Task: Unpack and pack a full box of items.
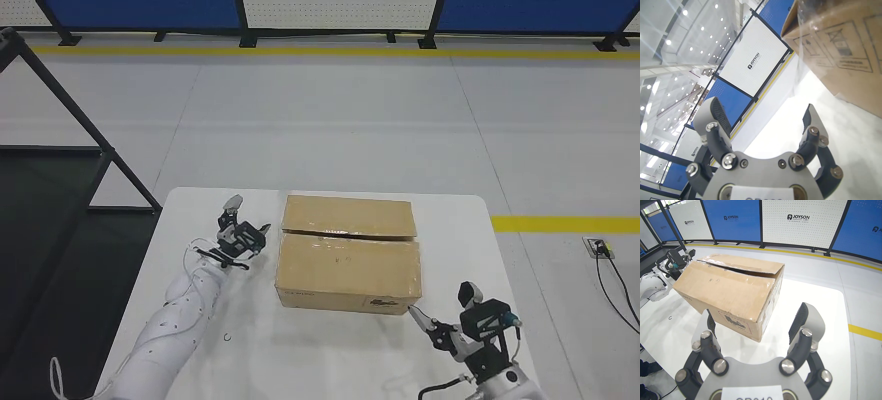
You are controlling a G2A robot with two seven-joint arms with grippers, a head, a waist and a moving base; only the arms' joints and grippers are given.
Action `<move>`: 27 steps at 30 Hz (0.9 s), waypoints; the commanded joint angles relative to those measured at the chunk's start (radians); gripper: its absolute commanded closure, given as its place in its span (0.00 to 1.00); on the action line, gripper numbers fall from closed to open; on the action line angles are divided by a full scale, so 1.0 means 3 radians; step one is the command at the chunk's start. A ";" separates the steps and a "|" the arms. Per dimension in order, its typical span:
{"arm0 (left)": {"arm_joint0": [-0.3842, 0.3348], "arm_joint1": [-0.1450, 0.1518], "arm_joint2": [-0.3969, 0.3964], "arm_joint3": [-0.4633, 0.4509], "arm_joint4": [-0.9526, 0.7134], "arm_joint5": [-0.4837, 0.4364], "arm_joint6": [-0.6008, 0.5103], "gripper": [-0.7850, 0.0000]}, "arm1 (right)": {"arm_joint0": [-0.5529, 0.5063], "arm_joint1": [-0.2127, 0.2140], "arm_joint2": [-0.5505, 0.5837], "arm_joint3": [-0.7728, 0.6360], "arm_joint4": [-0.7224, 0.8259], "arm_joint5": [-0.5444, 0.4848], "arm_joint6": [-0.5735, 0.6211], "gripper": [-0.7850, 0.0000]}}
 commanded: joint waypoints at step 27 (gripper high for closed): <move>-0.0313 -0.0222 0.0025 0.0395 -0.0385 0.0278 0.0280 0.00 | -0.0232 -0.0011 0.0074 -0.0161 -0.0058 0.0131 -0.0067 0.00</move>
